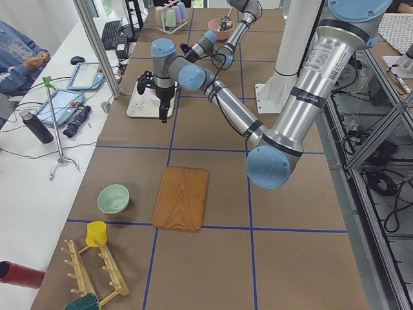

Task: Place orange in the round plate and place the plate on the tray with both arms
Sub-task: 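Carry the plate with the orange onto the cream bear tray with the right gripper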

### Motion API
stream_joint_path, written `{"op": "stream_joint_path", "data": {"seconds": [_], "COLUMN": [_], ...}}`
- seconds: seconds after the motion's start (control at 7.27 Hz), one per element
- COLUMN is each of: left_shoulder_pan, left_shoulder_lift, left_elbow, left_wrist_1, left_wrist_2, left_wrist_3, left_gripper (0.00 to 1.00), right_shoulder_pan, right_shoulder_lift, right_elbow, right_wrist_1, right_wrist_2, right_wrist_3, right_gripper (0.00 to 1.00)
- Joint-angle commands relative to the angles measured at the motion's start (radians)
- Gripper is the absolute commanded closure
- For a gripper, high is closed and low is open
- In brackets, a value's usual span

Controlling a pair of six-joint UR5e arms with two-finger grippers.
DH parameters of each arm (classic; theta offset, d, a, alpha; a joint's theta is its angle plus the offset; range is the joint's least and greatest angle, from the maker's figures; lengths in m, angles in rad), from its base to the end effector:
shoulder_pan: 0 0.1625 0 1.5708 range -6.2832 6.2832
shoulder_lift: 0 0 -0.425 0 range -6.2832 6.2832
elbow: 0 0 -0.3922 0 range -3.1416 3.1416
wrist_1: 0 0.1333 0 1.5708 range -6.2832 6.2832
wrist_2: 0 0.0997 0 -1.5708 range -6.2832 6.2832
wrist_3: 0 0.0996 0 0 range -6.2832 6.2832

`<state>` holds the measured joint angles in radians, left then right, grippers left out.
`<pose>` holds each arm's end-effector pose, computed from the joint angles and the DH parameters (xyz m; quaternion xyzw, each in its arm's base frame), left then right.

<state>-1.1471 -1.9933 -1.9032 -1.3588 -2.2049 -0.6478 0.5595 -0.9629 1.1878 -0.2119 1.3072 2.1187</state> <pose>0.1735 -0.5654 0.2986 0.0657 0.3883 -0.0193 0.9190 -0.5256 -0.5171 0.3230 0.0964 -0.7050 0.4457 0.5432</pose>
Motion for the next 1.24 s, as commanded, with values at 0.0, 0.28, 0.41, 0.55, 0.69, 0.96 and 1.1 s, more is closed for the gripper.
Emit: {"op": "stream_joint_path", "data": {"seconds": [0.0, 0.28, 0.41, 0.55, 0.69, 0.96, 1.1], "left_shoulder_pan": [-0.011, -0.011, -0.011, -0.011, -0.014, -0.016, -0.016], "left_shoulder_lift": [-0.004, -0.004, -0.004, -0.004, -0.004, -0.004, -0.005], "left_elbow": [-0.007, -0.005, -0.005, -0.007, -0.007, -0.005, -0.002], "left_wrist_1": [0.018, 0.018, 0.018, 0.018, 0.018, 0.018, 0.018], "left_wrist_2": [0.001, 0.002, 0.002, 0.002, 0.004, 0.004, 0.007], "left_wrist_3": [0.005, 0.005, 0.005, 0.005, 0.005, 0.005, 0.011], "left_gripper": [0.02, 0.02, 0.02, 0.02, 0.02, 0.02, 0.02], "right_shoulder_pan": [-0.004, -0.007, -0.012, -0.018, -0.021, -0.024, -0.024], "right_shoulder_lift": [0.047, 0.085, 0.095, 0.098, 0.117, 0.122, 0.116], "right_elbow": [-0.02, -0.057, -0.063, -0.068, -0.092, -0.102, -0.097], "right_wrist_1": [-0.107, -0.119, -0.119, -0.126, -0.127, -0.129, -0.127], "right_wrist_2": [-0.06, -0.065, -0.066, -0.066, -0.066, -0.069, -0.068], "right_wrist_3": [0.075, 0.076, 0.076, 0.076, 0.076, 0.075, 0.075], "right_gripper": [1.0, 1.0, 1.0, 1.0, 1.0, 1.0, 0.92]}}
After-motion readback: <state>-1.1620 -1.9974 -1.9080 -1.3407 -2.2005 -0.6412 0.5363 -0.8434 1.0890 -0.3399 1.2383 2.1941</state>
